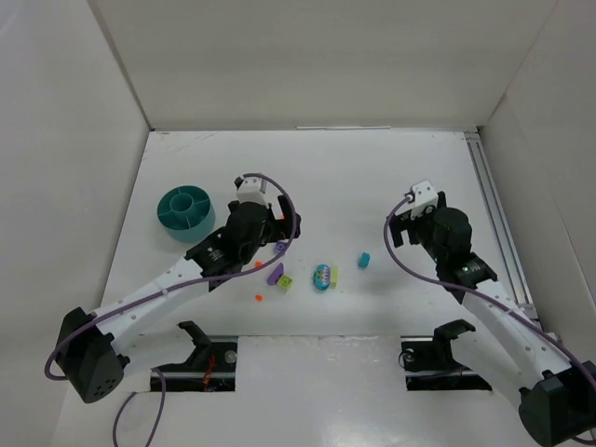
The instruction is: Sort the legos into containers by color
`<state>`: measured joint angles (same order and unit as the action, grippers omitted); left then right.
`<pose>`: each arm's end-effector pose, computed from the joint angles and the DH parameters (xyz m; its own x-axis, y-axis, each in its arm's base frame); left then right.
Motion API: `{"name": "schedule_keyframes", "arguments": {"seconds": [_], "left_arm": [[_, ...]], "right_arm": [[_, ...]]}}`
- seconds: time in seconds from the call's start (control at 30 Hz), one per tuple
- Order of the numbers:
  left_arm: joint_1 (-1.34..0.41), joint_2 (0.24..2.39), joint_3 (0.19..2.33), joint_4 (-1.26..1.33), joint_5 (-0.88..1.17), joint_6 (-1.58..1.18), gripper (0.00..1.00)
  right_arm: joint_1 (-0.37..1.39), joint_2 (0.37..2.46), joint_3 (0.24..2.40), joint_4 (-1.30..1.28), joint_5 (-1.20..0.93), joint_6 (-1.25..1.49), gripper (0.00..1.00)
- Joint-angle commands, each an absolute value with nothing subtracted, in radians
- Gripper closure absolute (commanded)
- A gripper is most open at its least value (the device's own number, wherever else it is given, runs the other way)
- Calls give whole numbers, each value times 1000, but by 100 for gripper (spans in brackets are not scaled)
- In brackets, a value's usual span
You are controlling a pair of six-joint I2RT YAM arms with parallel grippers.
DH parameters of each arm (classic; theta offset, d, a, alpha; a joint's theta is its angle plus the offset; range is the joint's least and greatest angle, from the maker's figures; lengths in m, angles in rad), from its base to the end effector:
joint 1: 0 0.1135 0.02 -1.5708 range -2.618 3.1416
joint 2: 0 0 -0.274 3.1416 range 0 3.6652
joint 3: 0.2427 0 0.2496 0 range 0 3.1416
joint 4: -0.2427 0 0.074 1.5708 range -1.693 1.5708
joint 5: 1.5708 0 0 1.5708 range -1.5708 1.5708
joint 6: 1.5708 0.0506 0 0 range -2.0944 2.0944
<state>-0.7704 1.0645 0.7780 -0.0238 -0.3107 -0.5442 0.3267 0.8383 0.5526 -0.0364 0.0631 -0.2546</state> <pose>0.1922 -0.1650 0.3049 -0.4226 -0.2768 -0.8630 0.2751 0.8681 -0.4131 0.1945 0.0625 0.2671 -0.2238 -0.3412 -0.9130 -0.3306 0.9077 -0.2582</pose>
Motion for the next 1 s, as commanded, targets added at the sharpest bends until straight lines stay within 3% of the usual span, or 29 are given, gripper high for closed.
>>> {"name": "schedule_keyframes", "arguments": {"seconds": [0.0,0.43,0.67,0.97], "left_arm": [[-769,1028,761,-51,-379,-580,0],[-660,1270,856,-190,-364,-683,3],[-594,1481,983,-304,-374,-787,11],[-583,1571,1020,-290,-330,-867,20]], "right_arm": [[321,795,543,48,37,-238,1],[321,767,509,58,23,-225,3],[321,811,509,26,66,-225,4],[321,821,509,17,121,-225,4]]}}
